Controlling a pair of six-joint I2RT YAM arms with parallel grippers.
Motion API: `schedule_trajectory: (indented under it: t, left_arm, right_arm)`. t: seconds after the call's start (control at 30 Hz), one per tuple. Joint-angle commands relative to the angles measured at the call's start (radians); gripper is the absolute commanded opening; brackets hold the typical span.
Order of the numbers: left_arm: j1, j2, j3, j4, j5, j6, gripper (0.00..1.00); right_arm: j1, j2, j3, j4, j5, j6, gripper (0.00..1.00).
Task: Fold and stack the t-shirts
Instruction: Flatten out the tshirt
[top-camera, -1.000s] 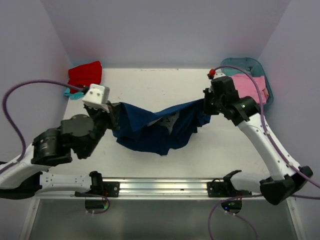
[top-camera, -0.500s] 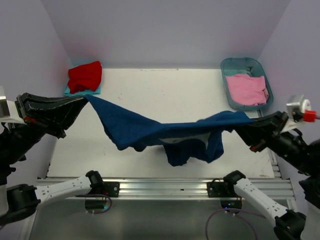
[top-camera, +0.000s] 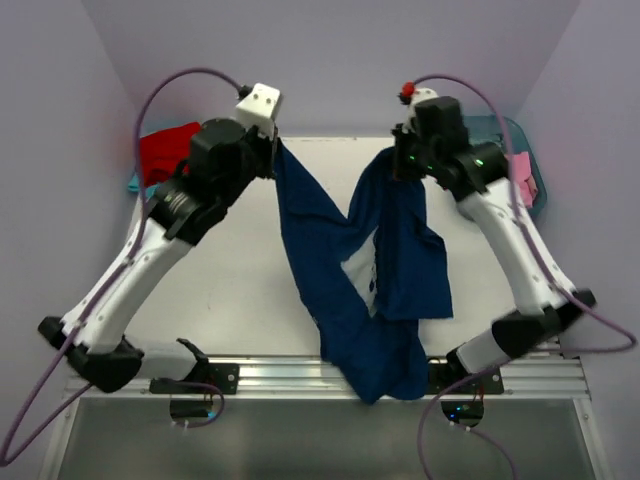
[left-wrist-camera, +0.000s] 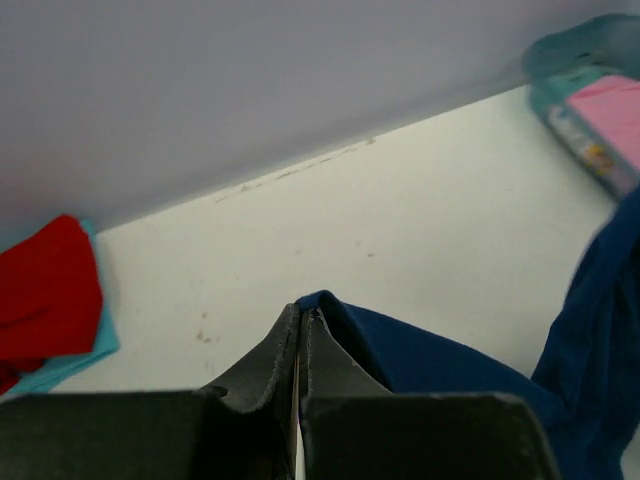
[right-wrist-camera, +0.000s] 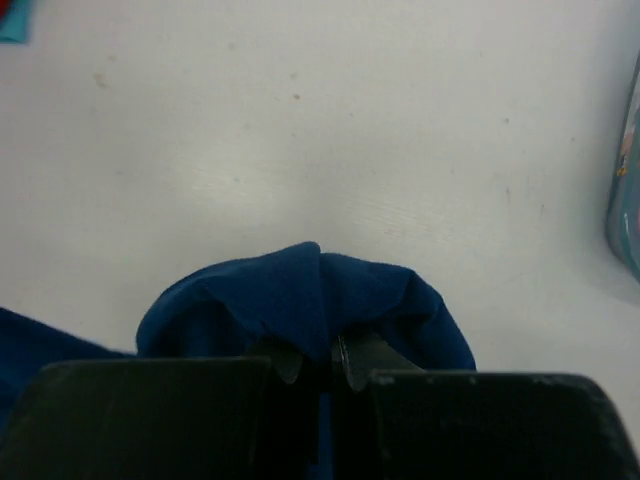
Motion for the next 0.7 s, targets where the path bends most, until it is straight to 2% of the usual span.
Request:
schedule_trajectory:
  t: [0.0, 0.03, 0.07, 0.13, 0.23, 0.33, 0.43, 0.47, 0.53, 0.57, 0.6, 0.67]
  left_arm:
    - [0.211, 0.144, 0.120, 0.067, 0.003, 0.022, 0.00]
    - [0.282, 0.191, 0.157, 0.058, -0.007, 0.017, 0.00]
    - [0.308, 0.281, 0.192, 0.048, -0.036, 0.014, 0.00]
    - [0.368, 0.351, 0.313, 0.001, -0.052, 0.002, 0.00]
    - [0.382, 0.338, 0.358, 0.002, -0.035, -0.003, 0.00]
    - [0.380, 0.177, 0.259, 0.045, 0.017, -0.004, 0.00]
    - [0.362, -0.059, 0.062, 0.079, 0.057, -0.007, 0.00]
    - [0.353, -0.193, -0.037, 0.106, 0.102, -0.009, 0.00]
    - [0.350, -0.376, -0.103, 0.099, 0.178, -0.015, 0.00]
    - [0.350, -0.434, -0.140, 0.085, 0.268, -0.015, 0.00]
    - [0.350, -0.486, -0.148, 0.074, 0.300, -0.015, 0.00]
    - [0.350, -0.608, -0.118, 0.036, 0.440, -0.027, 0.00]
  right_arm:
    - [-0.012, 0.191, 0.176, -0.023, 0.133, 0.014, 0.00]
    - [-0.012, 0.237, 0.222, -0.026, 0.135, 0.017, 0.00]
    - [-0.012, 0.271, 0.262, -0.026, 0.133, 0.015, 0.00]
    - [-0.012, 0.325, 0.341, 0.001, 0.159, 0.014, 0.00]
    - [-0.011, 0.290, 0.340, 0.052, 0.138, -0.008, 0.00]
    - [-0.009, 0.139, 0.205, 0.123, 0.083, -0.037, 0.00]
    - [-0.002, -0.062, 0.007, 0.181, 0.012, -0.060, 0.00]
    - [0.003, -0.107, -0.036, 0.183, -0.032, -0.064, 0.00]
    - [0.006, -0.238, -0.139, 0.160, -0.103, -0.080, 0.00]
    - [0.006, -0.288, -0.165, 0.147, -0.220, -0.083, 0.00]
    - [0.005, -0.329, -0.209, 0.126, -0.291, -0.098, 0.00]
    - [0.005, -0.449, -0.223, 0.100, -0.452, -0.104, 0.00]
